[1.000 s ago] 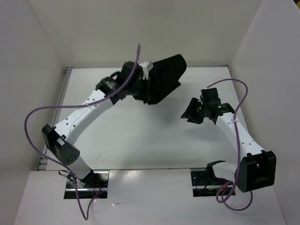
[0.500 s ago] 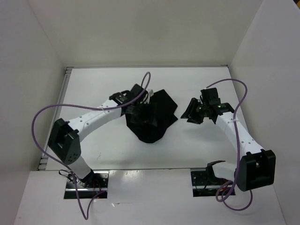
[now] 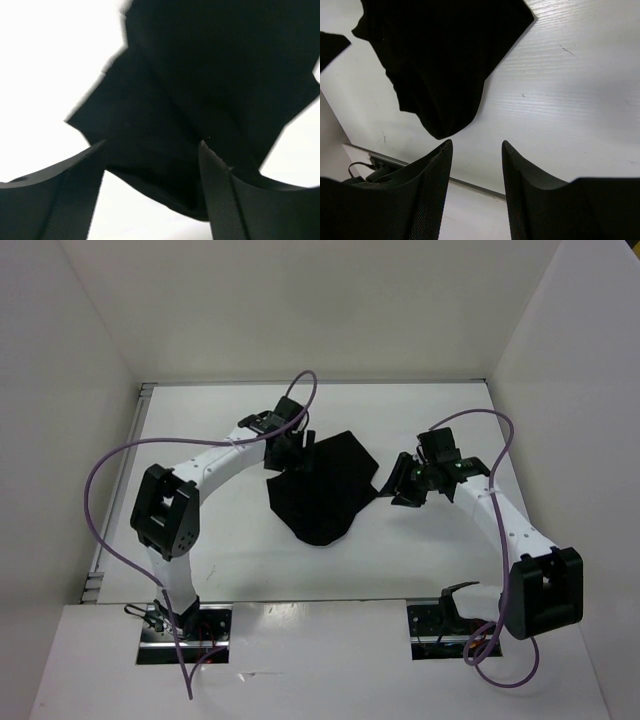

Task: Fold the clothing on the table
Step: Move the skirt to the center of the board

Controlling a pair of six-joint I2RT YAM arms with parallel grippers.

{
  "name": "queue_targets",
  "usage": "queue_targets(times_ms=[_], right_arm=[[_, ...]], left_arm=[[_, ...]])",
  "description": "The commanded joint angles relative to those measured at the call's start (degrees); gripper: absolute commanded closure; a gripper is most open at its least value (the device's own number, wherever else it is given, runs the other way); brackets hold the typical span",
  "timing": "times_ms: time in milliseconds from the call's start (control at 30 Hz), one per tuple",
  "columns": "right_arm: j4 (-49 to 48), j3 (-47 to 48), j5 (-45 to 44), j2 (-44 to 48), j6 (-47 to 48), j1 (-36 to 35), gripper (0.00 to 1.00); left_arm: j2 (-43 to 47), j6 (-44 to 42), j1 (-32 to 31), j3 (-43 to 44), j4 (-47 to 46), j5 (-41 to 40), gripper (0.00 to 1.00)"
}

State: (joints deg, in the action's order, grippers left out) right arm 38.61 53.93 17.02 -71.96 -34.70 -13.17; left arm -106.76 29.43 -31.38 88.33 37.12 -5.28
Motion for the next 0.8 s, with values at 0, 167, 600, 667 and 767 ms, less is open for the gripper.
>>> queue_targets(times_ms=[0,167,600,667,767], right_arm=[[-1.3,1.8,0.4,-0.1,-0.2,-0.8,0.5],[-0.7,0.7,-0.1,0.9,-0.2,-0.8,0.5],[-0.7,-1.4,-0.1,1.5,-0.7,-0.8,0.5],[-0.7,-1.4,-0.1,1.5,-0.7,-0.8,0.5],[-0.7,-1.4,-0.1,1.5,-1.2,-0.8,0.5]], left_arm=[[0.4,-5.4,2.4,0.3,-4.1,-1.5,0.22],[-0.6,-10.3,3.5,-1.0,-7.7,-0.1,0.41],[-9.6,-14.9,4.6,-0.9,-4.9,3.3,0.56],[-10.2,-14.9,4.6,-1.4,-4.9,3.3,0.57],[-10.8,-15.5,4.6,-2.6,-5.4,3.8,0.58]])
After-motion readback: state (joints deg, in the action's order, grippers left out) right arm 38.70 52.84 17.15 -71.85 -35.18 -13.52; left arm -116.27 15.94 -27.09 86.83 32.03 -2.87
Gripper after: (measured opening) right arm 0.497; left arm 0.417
